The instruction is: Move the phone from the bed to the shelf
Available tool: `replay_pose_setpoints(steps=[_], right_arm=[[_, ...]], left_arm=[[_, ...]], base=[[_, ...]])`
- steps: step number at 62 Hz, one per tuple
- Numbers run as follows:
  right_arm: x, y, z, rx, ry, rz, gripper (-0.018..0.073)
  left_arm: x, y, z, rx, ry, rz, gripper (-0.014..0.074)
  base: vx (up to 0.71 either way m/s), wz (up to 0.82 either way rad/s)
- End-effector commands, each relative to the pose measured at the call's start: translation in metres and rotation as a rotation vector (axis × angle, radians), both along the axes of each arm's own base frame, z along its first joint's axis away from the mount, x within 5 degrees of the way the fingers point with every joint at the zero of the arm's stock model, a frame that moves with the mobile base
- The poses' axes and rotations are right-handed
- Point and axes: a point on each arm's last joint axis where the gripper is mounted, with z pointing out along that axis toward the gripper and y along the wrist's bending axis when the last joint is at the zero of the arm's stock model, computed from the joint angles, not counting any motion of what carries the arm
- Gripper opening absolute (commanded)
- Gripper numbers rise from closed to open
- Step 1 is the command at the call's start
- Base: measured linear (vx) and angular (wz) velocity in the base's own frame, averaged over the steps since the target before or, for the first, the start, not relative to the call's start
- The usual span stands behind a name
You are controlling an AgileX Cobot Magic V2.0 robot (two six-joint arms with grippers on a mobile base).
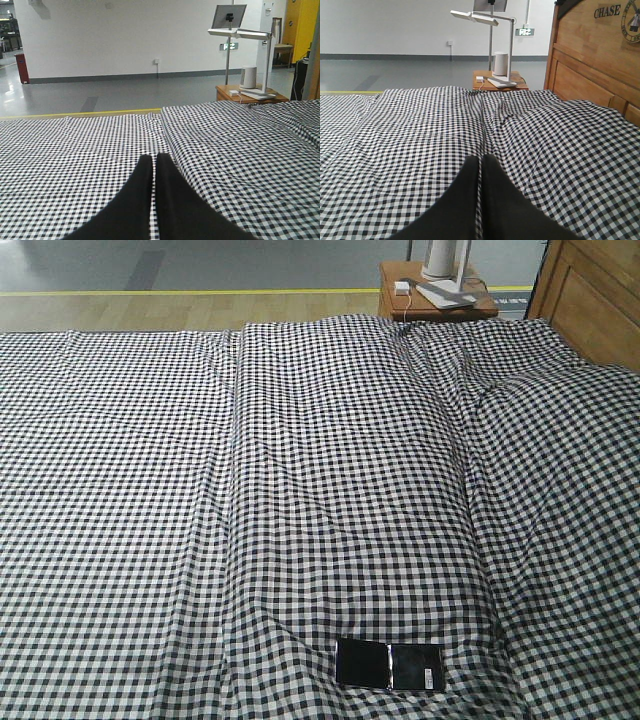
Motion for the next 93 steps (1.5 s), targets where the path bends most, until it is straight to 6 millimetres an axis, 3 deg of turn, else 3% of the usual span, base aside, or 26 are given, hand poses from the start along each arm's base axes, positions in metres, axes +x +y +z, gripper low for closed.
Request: replay_pose_setpoints(steps=[1,24,39,51,63,77,85,93], right_arm=[[0.0,0.0,0.006,-0.009,-0.074,-0.004,-0.0003],[0.0,0.0,0.007,-0.018,-0.087,-0.004,-0.0003],[-0.001,0.0,0.02,-0.026,-0.23,-0.007,-0.0003],[-0.009,0.0,0.048,-0.041,-0.492,-0.011,-0.0003],[-0.021,0.001,0.092,-0.049,-0.564,-0.011,-0.0003],[-0.014,0.0,0.144,-0.043,-0.411,-0.008,0.0001],[0.006,-0.001,0.169,-0.025,-0.284,-0.005,0.0036],[0.037,-0.002,0.181,-0.015,-0.113,-0.003,0.014]], left_arm=[[-0.002,0.0,0.016,-0.013,-0.107,-0.001,0.0001],[-0.002,0.0,0.016,-0.013,-0.107,-0.001,0.0001],[-0.002,0.0,0.016,-0.013,-0.107,-0.001,0.0001],[-0.002,0.0,0.016,-0.013,-0.107,-0.001,0.0001],[-0.002,0.0,0.016,-0.013,-0.107,-0.001,0.0001],[-0.002,0.0,0.016,-0.013,-0.107,-0.001,0.0001],[-0.002,0.0,0.016,-0.013,-0.107,-0.001,0.0001],[-0.002,0.0,0.016,-0.013,-0.107,-0.001,0.0001]], base=[[0.0,0.0],[0.0,0.0],[0.0,0.0],[0.0,0.0],[0.0,0.0],[0.0,0.0],[0.0,0.0],[0.0,0.0]])
